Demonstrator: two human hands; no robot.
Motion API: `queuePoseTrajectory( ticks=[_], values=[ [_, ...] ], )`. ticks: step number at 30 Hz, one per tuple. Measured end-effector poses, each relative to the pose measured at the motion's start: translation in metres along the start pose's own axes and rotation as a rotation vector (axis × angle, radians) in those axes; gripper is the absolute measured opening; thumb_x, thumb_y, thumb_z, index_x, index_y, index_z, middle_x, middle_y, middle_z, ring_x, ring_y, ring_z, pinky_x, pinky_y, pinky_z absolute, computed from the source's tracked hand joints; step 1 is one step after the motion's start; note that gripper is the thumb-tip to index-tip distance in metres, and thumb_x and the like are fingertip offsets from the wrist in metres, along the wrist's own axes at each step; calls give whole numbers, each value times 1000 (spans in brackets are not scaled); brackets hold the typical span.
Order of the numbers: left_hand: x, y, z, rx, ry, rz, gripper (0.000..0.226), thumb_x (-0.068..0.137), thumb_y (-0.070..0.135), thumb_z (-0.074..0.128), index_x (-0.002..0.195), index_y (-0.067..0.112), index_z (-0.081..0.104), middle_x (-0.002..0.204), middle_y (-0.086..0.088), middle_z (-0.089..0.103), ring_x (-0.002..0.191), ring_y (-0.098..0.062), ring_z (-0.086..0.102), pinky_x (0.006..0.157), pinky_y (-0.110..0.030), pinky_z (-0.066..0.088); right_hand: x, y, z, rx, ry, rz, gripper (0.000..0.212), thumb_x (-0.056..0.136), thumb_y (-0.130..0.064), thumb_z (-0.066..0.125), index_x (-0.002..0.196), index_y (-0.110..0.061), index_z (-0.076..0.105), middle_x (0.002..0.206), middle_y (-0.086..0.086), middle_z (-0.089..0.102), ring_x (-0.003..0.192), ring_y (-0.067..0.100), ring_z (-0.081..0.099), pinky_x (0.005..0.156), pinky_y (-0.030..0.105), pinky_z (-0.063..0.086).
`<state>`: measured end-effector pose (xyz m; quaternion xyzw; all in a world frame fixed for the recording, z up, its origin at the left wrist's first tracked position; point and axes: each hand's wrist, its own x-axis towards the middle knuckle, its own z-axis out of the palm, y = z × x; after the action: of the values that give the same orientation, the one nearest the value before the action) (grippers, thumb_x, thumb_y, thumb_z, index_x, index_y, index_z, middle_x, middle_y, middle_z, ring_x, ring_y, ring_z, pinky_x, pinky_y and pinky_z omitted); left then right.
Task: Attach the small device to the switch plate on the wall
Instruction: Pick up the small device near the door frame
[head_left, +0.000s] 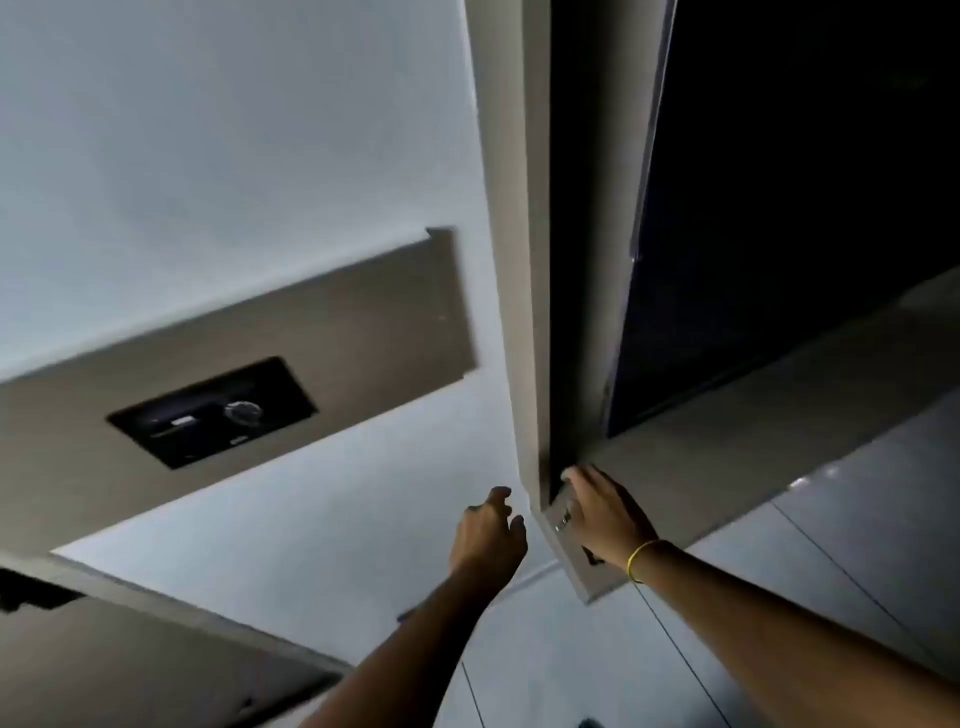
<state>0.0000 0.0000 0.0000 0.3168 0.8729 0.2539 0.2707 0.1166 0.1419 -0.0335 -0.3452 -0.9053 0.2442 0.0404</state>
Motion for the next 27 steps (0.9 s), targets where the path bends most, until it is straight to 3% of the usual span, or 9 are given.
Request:
queuePoseTrajectory(
  ticks=[4, 6, 9, 13, 15, 17, 21, 23, 27],
  values=[
    [40, -5, 75, -185, -54, -218, 44, 92, 13, 52, 135, 13, 63, 114, -16, 74, 87, -33, 74, 65, -31, 59, 12, 58, 50, 94, -41, 315, 17, 92, -14, 62, 108, -10, 58, 124, 15, 61, 112, 41, 64, 87, 40, 52],
    [53, -4, 106, -272, -70, -308, 46, 88, 10, 51, 132, 13, 66, 110, -15, 73, 80, -31, 73, 56, -23, 54, 13, 72, 74, 127, -70, 380, 22, 92, -13, 63, 112, -5, 60, 125, 20, 61, 119, 43, 61, 90, 42, 49],
    [75, 0, 141, -312, -66, -382, 33, 89, 13, 53, 115, 13, 74, 106, -16, 73, 94, -37, 70, 67, -29, 54, 17, 79, 97, 159, -75, 406, 32, 94, -15, 63, 124, -4, 61, 131, 20, 60, 125, 42, 57, 94, 45, 49],
    [98, 1, 165, -250, -33, -416, 32, 98, 32, 56, 90, 7, 74, 97, -20, 76, 97, -41, 68, 68, -32, 41, 27, 77, 108, 286, -8, 432, 18, 94, -15, 60, 104, -2, 67, 117, 21, 67, 113, 43, 61, 83, 46, 47],
    [105, -1, 170, -304, -8, -466, 27, 95, 29, 60, 90, 6, 74, 97, -20, 77, 98, -41, 69, 71, -35, 50, 33, 74, 110, 413, 1, 496, 14, 95, -14, 60, 92, -4, 69, 101, 20, 73, 98, 42, 64, 77, 45, 47],
    [108, -5, 173, -409, 1, -551, 20, 88, 23, 67, 90, 6, 76, 96, -20, 78, 97, -39, 70, 73, -37, 54, 36, 74, 114, 528, -20, 557, 23, 92, -8, 60, 69, -12, 61, 71, 10, 65, 74, 34, 53, 66, 40, 41],
    [100, -15, 165, -589, -19, -594, 8, 77, 8, 75, 83, 5, 80, 74, -14, 73, 69, -29, 64, 61, -29, 49, 35, 73, 113, 702, -58, 602, 41, 89, 1, 61, 52, -17, 54, 48, -5, 50, 62, 20, 40, 53, 31, 32],
    [91, -24, 152, -716, -33, -579, 10, 82, 0, 73, 89, -1, 80, 77, -17, 71, 69, -27, 64, 69, -36, 58, 30, 65, 108, 760, -85, 592, 40, 94, 0, 58, 57, -16, 64, 50, -5, 54, 59, 18, 43, 52, 28, 35],
    [65, -47, 99, -864, -60, -468, 13, 94, -1, 66, 93, 2, 79, 79, -14, 74, 71, -22, 67, 68, -32, 55, 19, 27, 90, 975, -137, 535, 31, 100, 3, 51, 98, -1, 82, 80, 15, 73, 73, 24, 64, 67, 32, 51]
  ],
)
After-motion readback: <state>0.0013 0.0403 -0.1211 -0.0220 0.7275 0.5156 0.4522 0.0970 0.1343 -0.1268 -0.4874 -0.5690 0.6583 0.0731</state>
